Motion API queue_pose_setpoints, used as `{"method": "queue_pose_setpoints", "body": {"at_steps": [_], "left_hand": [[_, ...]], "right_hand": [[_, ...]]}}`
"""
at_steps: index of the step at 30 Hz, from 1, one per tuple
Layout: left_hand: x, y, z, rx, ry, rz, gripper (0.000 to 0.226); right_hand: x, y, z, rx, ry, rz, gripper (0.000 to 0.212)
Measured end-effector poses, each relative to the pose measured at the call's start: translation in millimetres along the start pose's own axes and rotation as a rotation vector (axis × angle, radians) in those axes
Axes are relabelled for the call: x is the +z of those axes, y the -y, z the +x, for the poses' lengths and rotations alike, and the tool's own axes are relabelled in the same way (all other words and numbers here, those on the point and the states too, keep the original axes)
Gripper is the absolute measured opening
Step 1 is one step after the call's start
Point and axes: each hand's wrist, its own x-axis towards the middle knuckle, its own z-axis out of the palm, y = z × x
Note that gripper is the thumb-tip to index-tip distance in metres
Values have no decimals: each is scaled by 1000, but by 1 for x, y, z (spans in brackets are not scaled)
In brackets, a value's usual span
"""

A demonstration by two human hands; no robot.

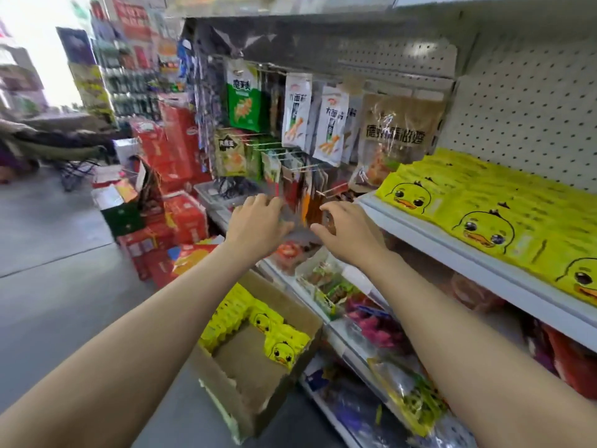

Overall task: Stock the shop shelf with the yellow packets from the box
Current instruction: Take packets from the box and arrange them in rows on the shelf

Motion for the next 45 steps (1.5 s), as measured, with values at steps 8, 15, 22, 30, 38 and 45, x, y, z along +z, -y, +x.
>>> {"method": "queue_pose_setpoints", "body": {"at_steps": [8,15,22,30,38,45], "left_hand": [[107,83,52,-115,189,-14,47],[233,135,48,-190,451,-100,45],[366,168,10,-281,765,-265,49],[480,199,-22,-278,922,-366,50],[538,222,-8,-97,798,-430,59],[562,238,-4,-62,857,-499,67]], "right_hand": [[134,-10,94,13,220,66,51],[276,-37,114,134,591,109,51],[391,-66,65,424,907,296,51],[500,-81,22,745,912,392,55],[552,-77,0,784,747,300,53],[581,-70,-17,967,812,376,43]]}}
